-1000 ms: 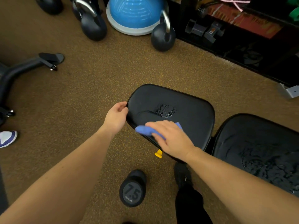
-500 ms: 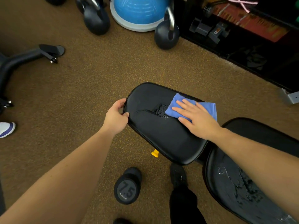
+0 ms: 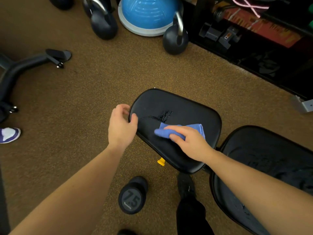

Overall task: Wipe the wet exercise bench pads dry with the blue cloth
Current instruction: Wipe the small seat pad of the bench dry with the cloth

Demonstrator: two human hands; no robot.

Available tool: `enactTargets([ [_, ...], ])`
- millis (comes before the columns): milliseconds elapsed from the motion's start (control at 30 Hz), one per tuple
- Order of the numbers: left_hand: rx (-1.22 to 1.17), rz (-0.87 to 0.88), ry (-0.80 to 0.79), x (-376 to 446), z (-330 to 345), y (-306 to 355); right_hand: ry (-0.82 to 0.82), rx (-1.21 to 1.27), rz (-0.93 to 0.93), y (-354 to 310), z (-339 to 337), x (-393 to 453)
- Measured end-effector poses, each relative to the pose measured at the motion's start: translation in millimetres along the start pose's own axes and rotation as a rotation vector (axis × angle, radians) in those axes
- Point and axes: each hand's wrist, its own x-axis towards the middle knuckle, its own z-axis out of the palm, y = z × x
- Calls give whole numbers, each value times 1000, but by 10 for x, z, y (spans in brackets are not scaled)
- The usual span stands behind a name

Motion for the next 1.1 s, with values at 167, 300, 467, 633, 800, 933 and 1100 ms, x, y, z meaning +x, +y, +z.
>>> enactTargets([
  [167, -332, -55, -186, -497, 136, 344, 258, 407, 193, -547, 85, 117],
  [300, -445, -154, -156, -590, 301, 412, 101, 815, 297, -748, 226, 164],
  [467, -441, -159, -54, -227, 282, 193, 291, 514, 241, -579, 14, 148],
  [633, 384, 257, 8, -63, 411, -17, 263, -250, 154, 69, -287, 21],
  [800, 828, 506, -190, -144, 665, -245, -55, -894, 168, 432, -493, -15],
  [933, 864, 536, -161, 51, 772, -143, -104, -877, 216, 493, -560, 53],
  [1100, 843, 594, -181, 386, 807, -22, -91, -849, 189, 551, -636, 51],
])
